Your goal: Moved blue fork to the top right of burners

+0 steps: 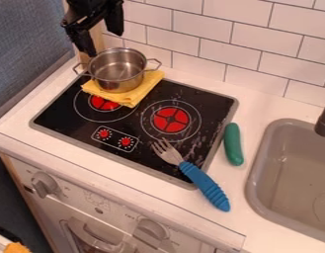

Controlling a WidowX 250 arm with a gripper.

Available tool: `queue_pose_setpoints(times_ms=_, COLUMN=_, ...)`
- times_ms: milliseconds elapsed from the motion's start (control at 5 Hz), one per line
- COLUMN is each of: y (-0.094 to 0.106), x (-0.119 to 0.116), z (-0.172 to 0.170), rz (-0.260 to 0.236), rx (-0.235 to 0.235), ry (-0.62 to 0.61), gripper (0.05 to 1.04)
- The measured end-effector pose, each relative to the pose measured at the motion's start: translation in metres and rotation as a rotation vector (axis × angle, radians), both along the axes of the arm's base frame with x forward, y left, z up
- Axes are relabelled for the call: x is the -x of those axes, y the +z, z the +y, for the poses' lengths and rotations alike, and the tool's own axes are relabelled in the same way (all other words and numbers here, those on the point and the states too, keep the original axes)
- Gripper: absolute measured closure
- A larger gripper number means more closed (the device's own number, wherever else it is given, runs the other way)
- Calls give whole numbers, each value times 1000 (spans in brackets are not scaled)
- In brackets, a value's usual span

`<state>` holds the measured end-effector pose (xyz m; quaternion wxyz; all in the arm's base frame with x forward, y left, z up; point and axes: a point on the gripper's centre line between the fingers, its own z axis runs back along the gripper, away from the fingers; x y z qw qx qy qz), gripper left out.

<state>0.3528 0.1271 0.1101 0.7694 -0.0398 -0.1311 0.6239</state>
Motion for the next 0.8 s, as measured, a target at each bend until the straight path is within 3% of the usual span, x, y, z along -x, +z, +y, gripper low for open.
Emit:
queue_pose_setpoints(times_ms=200, y=-11, x=2, z=-2, rz=28, rx=12, ry=8, gripper=82)
queue_pose_setpoints(times_ms=400, y=-15, x=11, z=-51, rz=71, rx=7, ry=-22, gripper=82)
queue_pose_setpoints(times_ms=600, y=3, x=22, z=-81, rz=40, rx=-9, ry=-14, gripper=82)
queue_pose_setpoints(times_ms=800, y=7, x=42, z=-111, rz=19, rx=-5, ry=18, gripper=82)
